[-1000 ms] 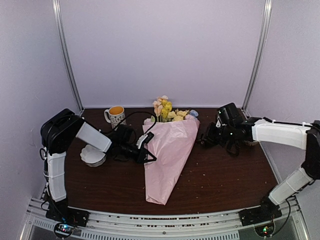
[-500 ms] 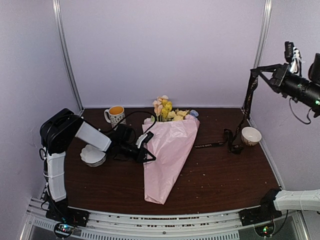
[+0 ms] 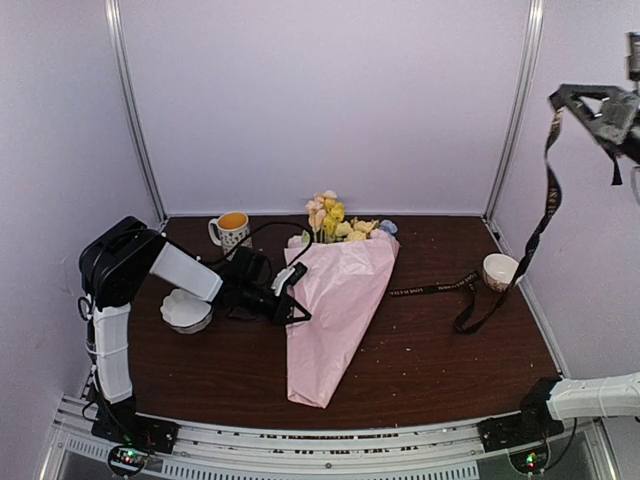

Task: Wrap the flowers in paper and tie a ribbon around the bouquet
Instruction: Place the ribbon at the center of the board, then pick up the folded bouquet from the center of the board.

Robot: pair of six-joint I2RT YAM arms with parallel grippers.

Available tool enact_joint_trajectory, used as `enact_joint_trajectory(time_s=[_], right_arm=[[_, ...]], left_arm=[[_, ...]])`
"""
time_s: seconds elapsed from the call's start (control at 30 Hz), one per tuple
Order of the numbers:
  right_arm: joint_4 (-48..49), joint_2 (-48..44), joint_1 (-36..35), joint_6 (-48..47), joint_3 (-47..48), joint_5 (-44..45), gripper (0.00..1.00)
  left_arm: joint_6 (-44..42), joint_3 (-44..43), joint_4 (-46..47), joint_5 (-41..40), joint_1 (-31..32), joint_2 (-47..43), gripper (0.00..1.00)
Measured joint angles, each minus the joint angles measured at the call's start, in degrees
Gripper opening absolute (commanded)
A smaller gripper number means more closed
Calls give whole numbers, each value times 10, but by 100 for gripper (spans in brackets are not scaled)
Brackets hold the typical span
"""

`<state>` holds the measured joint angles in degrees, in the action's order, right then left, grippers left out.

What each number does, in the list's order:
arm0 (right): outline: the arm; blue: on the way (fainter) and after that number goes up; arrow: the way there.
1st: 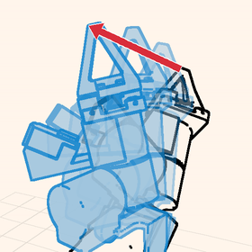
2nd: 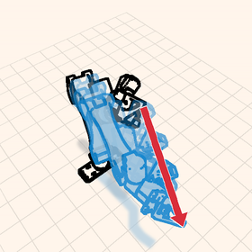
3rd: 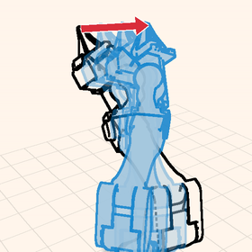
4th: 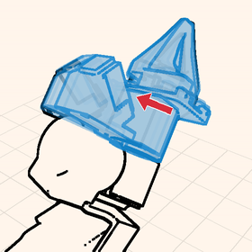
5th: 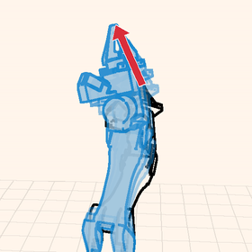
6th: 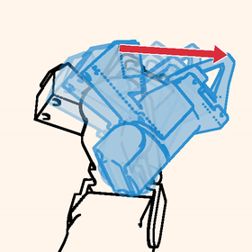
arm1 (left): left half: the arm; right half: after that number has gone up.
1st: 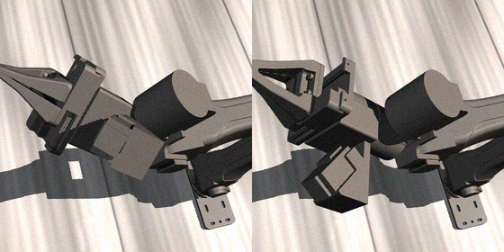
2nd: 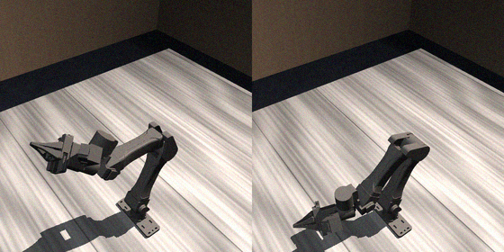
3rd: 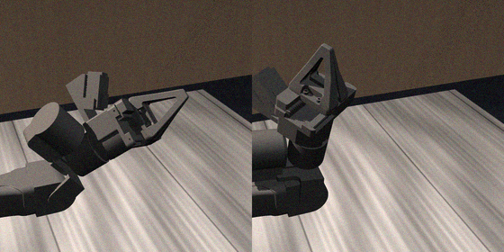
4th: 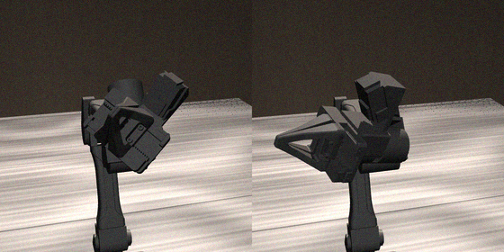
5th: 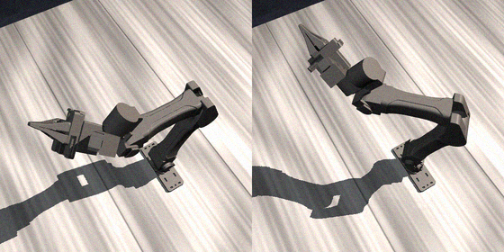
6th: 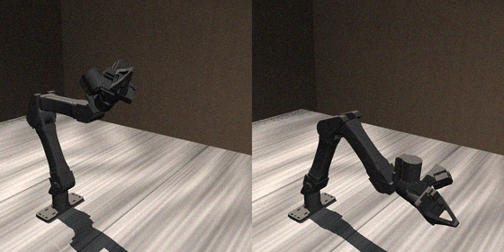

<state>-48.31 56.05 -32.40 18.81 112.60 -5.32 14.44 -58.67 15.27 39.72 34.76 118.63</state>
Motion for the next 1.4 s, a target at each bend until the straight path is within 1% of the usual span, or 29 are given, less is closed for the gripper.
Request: enact_joint_trajectory(time_s=[0.07,0.1,0.17,0.27,0.3,0.33,0.37,0.4,0.43,0.47,0.5,0.53,0.6,0.63,0.7,0.8,0.87,0.93,1.03,1.07,1.17,1.23,1.3,1.37,1.4], right_arm=[[36,7,-33,13,-100,-28,0],[52,26,-61,19,-155,-37,0],[86,79,-115,25,-234,-50,0],[125,174,-190,24,-308,-58,0],[127,208,-223,20,-321,-57,3],[128,237,-253,14,-323,-57,9],[129,268,-285,4,-318,-58,20],[122,292,-307,-2,-306,-56,36],[112,320,-328,-10,-286,-56,47],[99,344,-343,-13,-263,-51,56],[75,380,-361,-26,-224,-44,68],[56,414,-373,-33,-187,-31,77],[32,454,-384,-38,-150,-6,94],[22,464,-384,-38,-148,8,99],[5,467,-381,-28,-162,39,100],[6,442,-360,7,-224,67,100],[28,408,-329,51,-293,63,97],[71,367,-286,105,-372,49,94],[182,318,-218,200,-500,3,91],[235,307,-195,237,-550,-10,90],[362,307,-161,323,-653,-50,90],[422,320,-153,363,-691,-72,90],[470,345,-151,396,-700,-94,89],[531,375,-151,422,-700,-114,86],[563,391,-151,435,-700,-124,82]], left_arm=[[0,0,-1,-1,0,0,0],[0,0,-1,-1,0,-1,0],[0,0,-1,-1,0,-1,0],[0,0,-1,-1,0,-1,0],[0,0,-1,-1,0,-1,0],[0,-1,-2,-1,0,-1,0],[0,-1,-3,-1,0,-1,0],[0,-1,-3,-1,0,-1,0],[0,-2,-4,-1,0,-1,0],[0,-2,-4,-1,0,-1,0],[0,-2,-4,-2,0,-1,0],[0,-2,-4,-2,0,-1,0],[0,-2,-4,-2,0,-1,0],[0,-2,-4,-2,0,-1,0],[0,-2,-4,-2,0,-1,0],[0,-2,-4,-2,0,-1,0],[0,-2,-4,-2,0,-1,0],[0,-2,-4,-2,0,-1,0],[0,-2,-3,-2,0,-1,0],[0,-2,-3,-2,-1,-1,0],[0,-2,-3,-2,-1,-1,0],[0,-2,-3,-2,-1,-1,0],[0,-2,-3,-2,-1,-1,0],[0,-2,-3,-2,-1,-1,0],[0,-2,-3,-2,-1,-1,0]])
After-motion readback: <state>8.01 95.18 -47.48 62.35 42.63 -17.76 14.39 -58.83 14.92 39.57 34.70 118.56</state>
